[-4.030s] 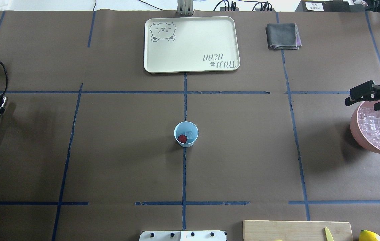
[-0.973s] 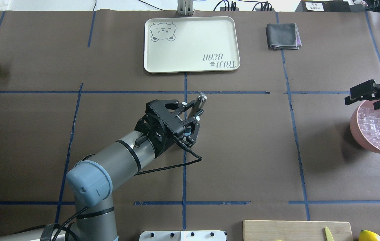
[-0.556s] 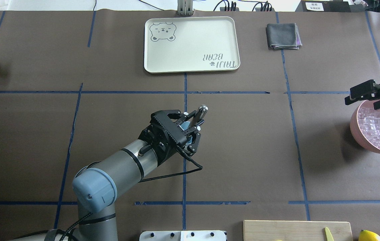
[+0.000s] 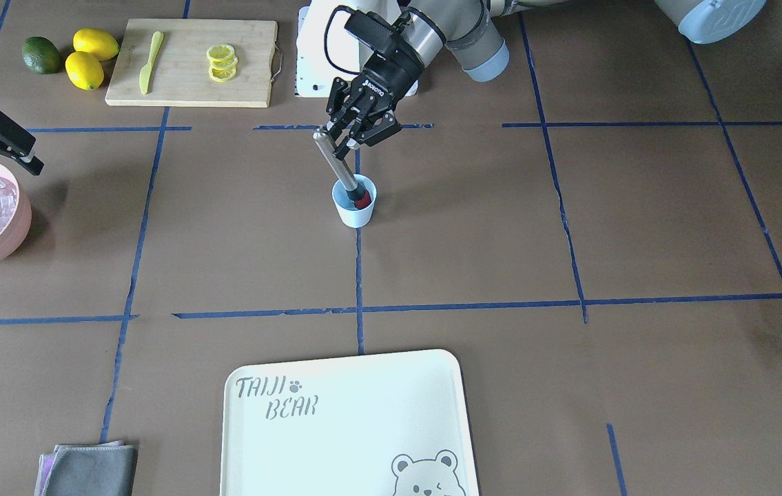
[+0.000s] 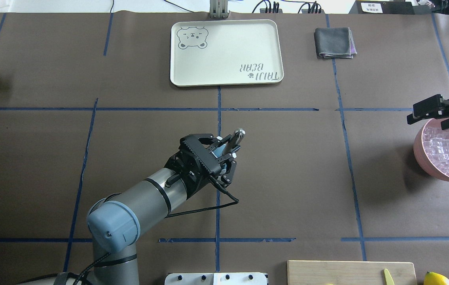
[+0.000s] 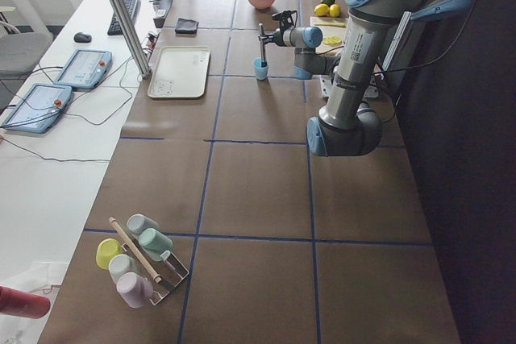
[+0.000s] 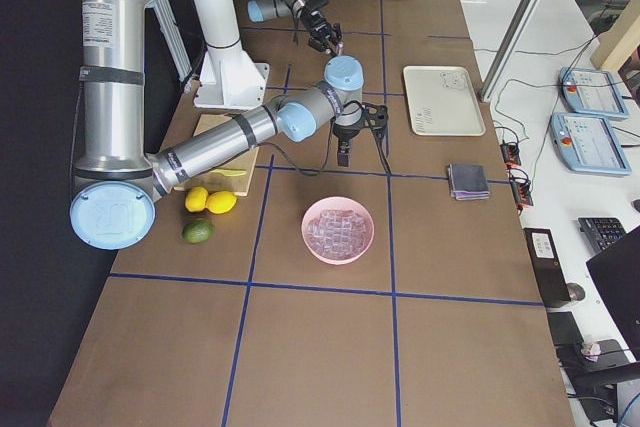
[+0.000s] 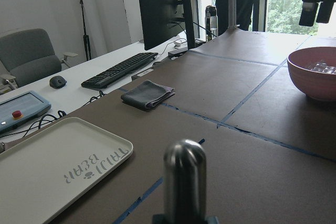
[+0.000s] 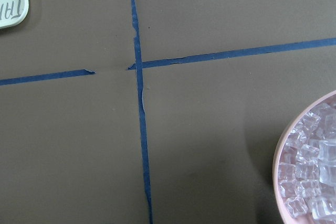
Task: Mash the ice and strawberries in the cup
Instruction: 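Press the pestle down into the cup onto the ice and strawberry, then lift the pestle out of the cup with the left gripper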
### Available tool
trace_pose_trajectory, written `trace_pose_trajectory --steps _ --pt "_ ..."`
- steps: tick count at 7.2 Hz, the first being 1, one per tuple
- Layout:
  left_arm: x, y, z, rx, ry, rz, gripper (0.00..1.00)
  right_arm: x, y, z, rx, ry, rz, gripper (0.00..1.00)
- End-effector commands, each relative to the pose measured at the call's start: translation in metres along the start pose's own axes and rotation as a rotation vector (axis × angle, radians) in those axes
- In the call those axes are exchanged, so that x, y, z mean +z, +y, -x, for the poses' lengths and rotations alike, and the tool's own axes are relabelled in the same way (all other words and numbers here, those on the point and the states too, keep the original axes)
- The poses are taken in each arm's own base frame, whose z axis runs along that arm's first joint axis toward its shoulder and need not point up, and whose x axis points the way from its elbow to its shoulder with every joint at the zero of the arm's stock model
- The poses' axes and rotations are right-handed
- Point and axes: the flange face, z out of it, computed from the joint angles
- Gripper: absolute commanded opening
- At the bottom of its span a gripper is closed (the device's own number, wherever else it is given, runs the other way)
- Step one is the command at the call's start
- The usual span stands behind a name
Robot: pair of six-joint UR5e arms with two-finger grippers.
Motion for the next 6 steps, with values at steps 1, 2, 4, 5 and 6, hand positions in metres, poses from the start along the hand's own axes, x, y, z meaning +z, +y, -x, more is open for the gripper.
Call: trace_pose_trajectory --steps 1,2,4,5,6 --pt "0.0 -0.002 -0.001 -0.002 0.002 -0.003 0.0 0.002 -0.001 -0.002 0.003 0.003 0.002 1.0" --pt "-0.003 -0.012 -0.002 -0.004 0.006 -0.016 0.0 0.002 -0.001 -0.002 0.003 0.003 0.002 1.0" --pt "-0.011 -0.058 0.002 0.007 -0.012 -0.031 0.0 0.001 -0.001 -0.001 0.003 0.002 0.0 1.0" --pt "-0.023 -0.085 0.017 0.012 -0.041 -0.031 0.0 0.0 -0.005 -0.006 0.016 0.007 -0.004 1.0" --pt "-0.038 -0.116 0.039 0.003 -0.078 -0.044 0.0 -0.007 -0.013 -0.021 0.021 0.017 -0.021 1.0"
